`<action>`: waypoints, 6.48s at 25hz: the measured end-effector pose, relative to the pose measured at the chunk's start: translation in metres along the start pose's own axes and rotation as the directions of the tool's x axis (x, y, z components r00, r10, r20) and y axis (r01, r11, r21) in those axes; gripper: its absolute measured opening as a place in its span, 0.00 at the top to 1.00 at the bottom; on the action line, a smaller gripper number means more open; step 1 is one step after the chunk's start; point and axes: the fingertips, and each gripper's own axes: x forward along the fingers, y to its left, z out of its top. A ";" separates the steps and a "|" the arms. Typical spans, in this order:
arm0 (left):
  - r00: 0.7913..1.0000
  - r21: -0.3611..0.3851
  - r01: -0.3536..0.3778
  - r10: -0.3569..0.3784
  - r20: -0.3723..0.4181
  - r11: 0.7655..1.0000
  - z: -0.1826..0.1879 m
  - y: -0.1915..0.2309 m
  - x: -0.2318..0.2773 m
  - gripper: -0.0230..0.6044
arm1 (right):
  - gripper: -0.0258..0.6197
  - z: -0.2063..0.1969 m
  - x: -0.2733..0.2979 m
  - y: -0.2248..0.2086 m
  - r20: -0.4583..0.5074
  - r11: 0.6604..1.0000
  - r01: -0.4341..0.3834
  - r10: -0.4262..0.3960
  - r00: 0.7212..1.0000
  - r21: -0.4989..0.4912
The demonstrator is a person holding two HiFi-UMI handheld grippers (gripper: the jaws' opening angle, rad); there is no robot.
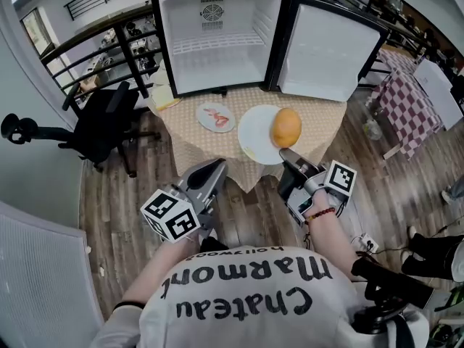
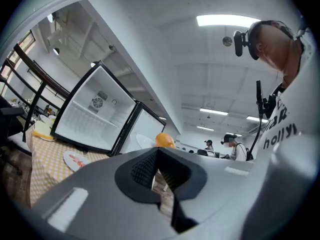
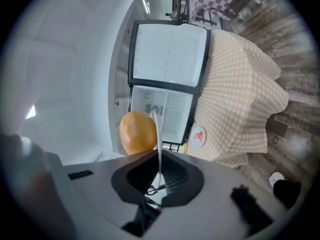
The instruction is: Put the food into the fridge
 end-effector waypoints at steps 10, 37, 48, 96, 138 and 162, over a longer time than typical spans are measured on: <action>0.999 0.019 0.033 -0.032 -0.024 0.999 0.062 0.101 0.020 0.96 | 0.93 0.022 0.112 0.021 0.042 1.000 -0.003 0.003 0.999 -0.010; 0.997 0.003 -0.007 0.007 -0.071 1.000 0.090 0.255 -0.003 0.96 | 0.93 -0.006 0.286 -0.020 -0.016 0.998 0.053 -0.052 0.999 0.045; 0.995 0.005 -0.038 0.038 -0.097 0.999 0.086 0.297 0.004 0.96 | 0.93 0.006 0.341 -0.050 -0.049 0.996 0.090 -0.089 0.995 0.021; 0.979 -0.120 -0.196 0.187 -0.086 0.973 0.081 0.426 0.010 0.96 | 0.93 0.073 0.492 -0.115 -0.047 0.959 0.282 -0.284 0.958 -0.035; 0.971 -0.169 -0.237 0.230 -0.061 0.957 0.075 0.443 0.002 0.96 | 0.92 0.081 0.488 -0.132 0.048 0.878 0.478 -0.479 0.877 0.019; 0.970 -0.196 -0.243 0.239 -0.045 0.950 0.076 0.445 -0.003 0.96 | 0.75 0.092 0.479 -0.130 0.296 0.525 0.676 -0.632 0.717 -0.517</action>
